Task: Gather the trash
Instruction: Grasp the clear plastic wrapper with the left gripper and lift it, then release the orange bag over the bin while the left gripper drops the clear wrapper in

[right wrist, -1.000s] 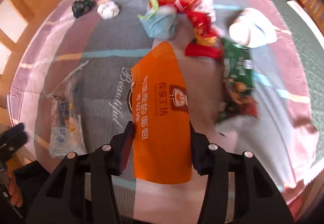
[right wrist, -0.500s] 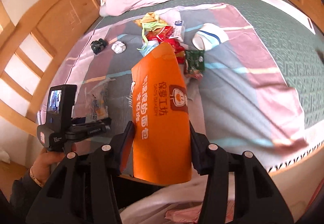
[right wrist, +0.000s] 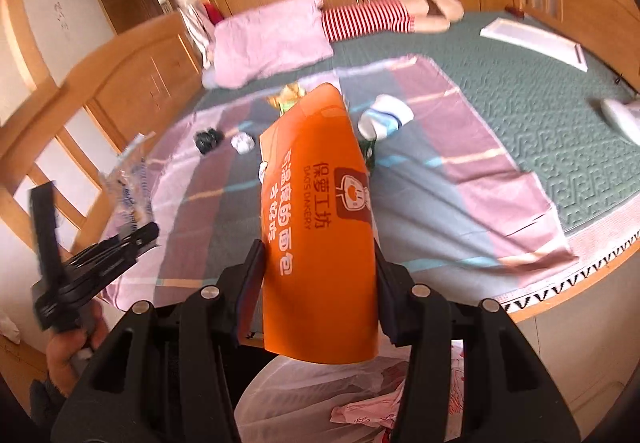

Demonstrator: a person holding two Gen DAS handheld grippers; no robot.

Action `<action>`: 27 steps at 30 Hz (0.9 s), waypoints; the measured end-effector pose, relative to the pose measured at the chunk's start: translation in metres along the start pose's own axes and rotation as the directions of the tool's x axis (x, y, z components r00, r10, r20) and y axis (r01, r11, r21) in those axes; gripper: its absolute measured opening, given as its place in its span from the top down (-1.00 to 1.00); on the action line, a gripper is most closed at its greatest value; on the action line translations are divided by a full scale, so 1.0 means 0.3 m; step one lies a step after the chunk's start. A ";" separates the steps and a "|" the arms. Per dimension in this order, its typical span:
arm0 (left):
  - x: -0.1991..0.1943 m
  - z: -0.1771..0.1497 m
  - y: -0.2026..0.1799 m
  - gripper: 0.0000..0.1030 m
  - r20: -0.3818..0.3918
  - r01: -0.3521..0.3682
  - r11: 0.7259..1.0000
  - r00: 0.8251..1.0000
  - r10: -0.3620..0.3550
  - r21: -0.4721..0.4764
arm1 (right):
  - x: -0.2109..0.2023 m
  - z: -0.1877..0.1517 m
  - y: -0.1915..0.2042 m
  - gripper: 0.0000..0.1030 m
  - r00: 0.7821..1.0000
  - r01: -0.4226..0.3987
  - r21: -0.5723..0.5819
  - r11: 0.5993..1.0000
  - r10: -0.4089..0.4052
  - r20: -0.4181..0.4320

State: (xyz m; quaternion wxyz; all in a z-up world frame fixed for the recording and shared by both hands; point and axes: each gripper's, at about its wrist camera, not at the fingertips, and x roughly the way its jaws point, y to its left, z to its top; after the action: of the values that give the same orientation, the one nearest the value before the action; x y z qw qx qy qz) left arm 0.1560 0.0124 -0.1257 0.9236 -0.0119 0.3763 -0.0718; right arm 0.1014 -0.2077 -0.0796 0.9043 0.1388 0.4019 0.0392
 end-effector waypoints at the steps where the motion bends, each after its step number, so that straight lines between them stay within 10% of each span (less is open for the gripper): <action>1: -0.065 0.002 -0.027 0.19 0.037 0.003 1.000 0.999 -0.004 0.018 | -0.026 -0.005 0.002 0.02 1.000 -0.003 -0.002 1.000 0.003 0.016; 11: -0.409 -0.058 -0.175 0.15 0.188 0.061 0.992 0.979 -0.082 0.111 | -0.271 -0.060 0.027 0.02 0.987 -0.025 -0.032 0.999 0.030 0.158; 27: -0.494 -0.110 -0.243 0.15 0.210 0.106 0.979 0.967 -0.141 0.172 | -0.392 -0.104 0.000 0.02 0.981 -0.004 -0.054 0.999 0.014 0.195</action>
State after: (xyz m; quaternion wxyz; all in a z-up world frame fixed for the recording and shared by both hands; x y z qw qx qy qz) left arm 0.0191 -0.0378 -0.0410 0.9515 0.0306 0.2626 -0.1574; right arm -0.0010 -0.2223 -0.0154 0.9425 0.1199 0.3094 0.0402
